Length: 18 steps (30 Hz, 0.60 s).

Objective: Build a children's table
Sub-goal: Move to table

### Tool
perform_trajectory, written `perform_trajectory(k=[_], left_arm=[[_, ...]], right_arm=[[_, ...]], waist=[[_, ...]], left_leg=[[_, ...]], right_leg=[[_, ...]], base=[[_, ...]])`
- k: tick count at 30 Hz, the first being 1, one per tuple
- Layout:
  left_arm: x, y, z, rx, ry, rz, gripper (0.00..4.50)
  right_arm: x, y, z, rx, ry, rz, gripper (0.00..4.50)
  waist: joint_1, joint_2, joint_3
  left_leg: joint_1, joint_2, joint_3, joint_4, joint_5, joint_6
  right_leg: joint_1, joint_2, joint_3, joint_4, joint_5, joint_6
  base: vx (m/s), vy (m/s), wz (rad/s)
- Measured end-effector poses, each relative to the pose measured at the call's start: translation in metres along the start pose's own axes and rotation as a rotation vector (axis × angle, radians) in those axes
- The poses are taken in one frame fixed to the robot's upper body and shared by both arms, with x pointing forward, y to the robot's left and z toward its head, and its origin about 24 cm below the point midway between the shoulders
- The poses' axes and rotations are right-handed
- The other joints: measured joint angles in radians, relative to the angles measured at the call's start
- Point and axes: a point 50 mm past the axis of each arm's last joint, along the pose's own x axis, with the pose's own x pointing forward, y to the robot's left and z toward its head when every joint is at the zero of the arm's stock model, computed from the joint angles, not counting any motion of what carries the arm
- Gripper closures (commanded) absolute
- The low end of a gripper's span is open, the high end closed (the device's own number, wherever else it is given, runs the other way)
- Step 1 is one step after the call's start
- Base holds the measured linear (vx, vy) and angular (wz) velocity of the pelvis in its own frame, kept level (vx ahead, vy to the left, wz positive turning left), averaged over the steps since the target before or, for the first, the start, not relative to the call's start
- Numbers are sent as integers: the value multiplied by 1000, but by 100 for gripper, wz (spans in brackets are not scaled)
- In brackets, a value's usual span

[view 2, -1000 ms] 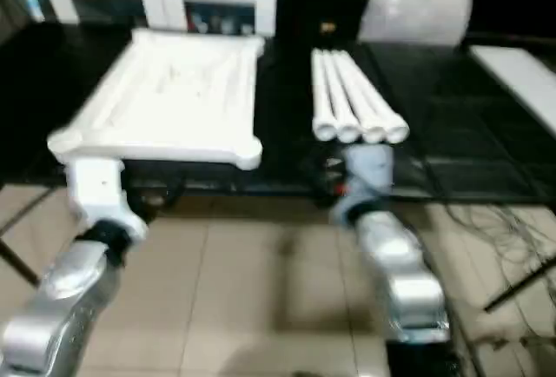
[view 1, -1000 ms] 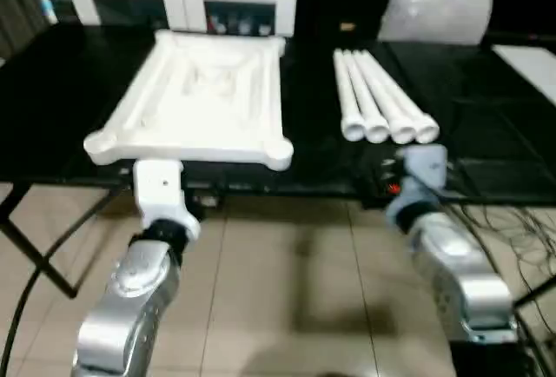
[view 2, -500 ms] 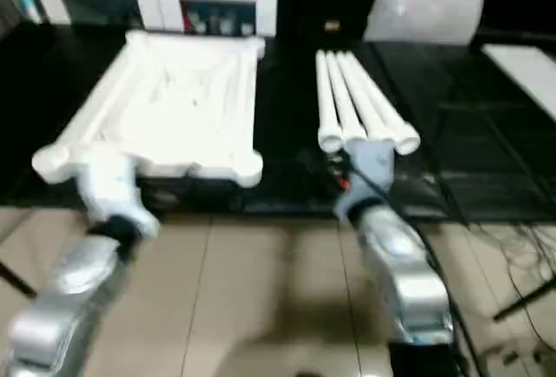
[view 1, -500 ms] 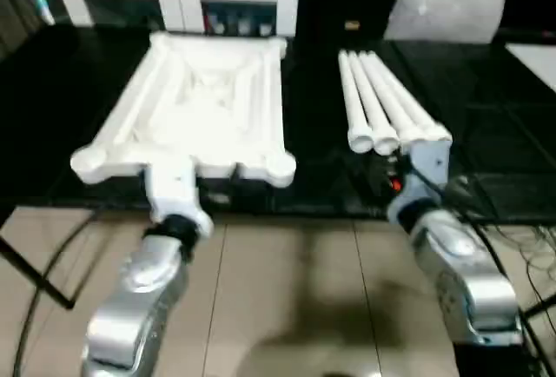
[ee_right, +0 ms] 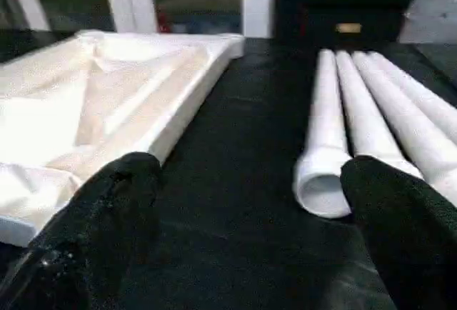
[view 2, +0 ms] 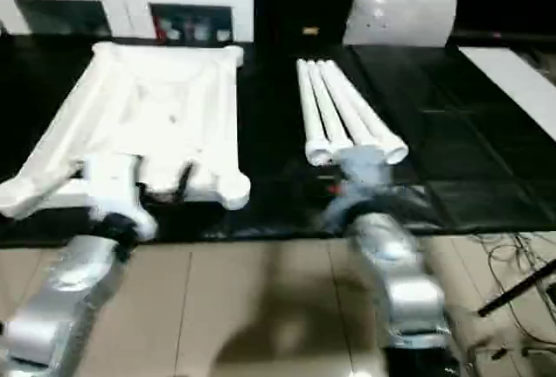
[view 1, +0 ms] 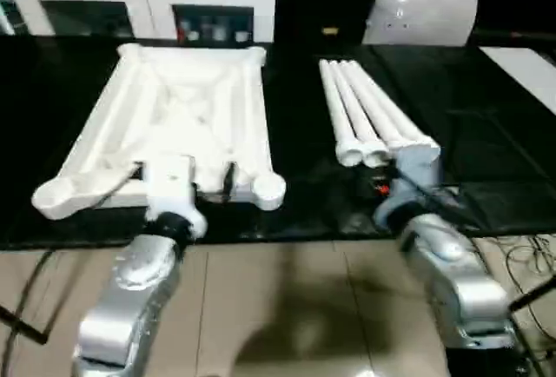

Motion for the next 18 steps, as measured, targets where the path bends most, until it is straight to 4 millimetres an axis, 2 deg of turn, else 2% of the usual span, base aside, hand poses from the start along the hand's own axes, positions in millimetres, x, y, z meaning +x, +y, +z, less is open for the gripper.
perform_trajectory(k=[1,2,3,4,5,6,7,8,13,18], left_arm=[[0,-1,0,-1,-2,-1,8],[0,-2,0,-3,0,-6,8],[1,-6,0,-13,0,-14,8],[1,-12,-1,-19,2,-38,8],[1,-15,-2,-17,4,-56,8],[1,-14,-1,-14,3,-56,8],[1,-13,-1,-11,2,-53,8],[1,-12,-1,-9,3,-47,8],[1,-10,-1,-7,2,-50,8],[1,-13,-1,-12,3,-71,8]], right_arm=[[0,-1,0,-6,0,-3,0],[-1,-5,0,-11,2,-14,0],[-3,-9,-1,-14,7,-28,0],[-5,-12,-3,-12,15,-42,0],[-6,-14,-3,-13,15,-50,0],[-6,-15,-2,-13,13,-54,0],[-6,-15,-1,-14,11,-54,0],[-5,-14,-1,-13,10,-51,0],[-4,-11,-2,-10,11,-39,0],[-5,-11,-2,-9,14,-33,0]], waist=[[-3,-12,-2],[1,-24,-2],[9,-21,1],[15,-17,0],[24,-14,-1],[25,-13,-1],[26,-11,-1],[29,-9,0],[42,1,5],[31,5,7]], left_leg=[[3,-9,7,0,-1,1],[2,-17,10,3,-3,4],[-11,-18,13,8,-6,36],[-19,-16,12,12,-6,79],[-20,-10,11,7,-1,74],[-19,-5,11,1,8,45],[-18,2,10,-10,11,-3],[-18,4,10,-10,18,-24],[-18,5,13,-11,22,-29],[-16,12,26,-14,29,-30]], right_leg=[[-11,-16,5,-7,3,5],[-4,-28,13,-16,3,76],[-2,-23,18,-21,5,74],[0,-19,18,-31,10,72],[0,-12,19,-40,17,70],[-1,-9,15,-42,21,70],[-3,-8,7,-43,26,75],[-8,-8,3,-44,30,74],[-7,-10,3,-52,37,61],[-3,-10,5,-53,49,56]], base=[[0,0,0],[0,0,0],[0,0,0],[34,-61,7],[30,-51,-2],[30,-51,-2],[0,0,0],[0,0,0],[-12,4,0],[-78,8,-1]])
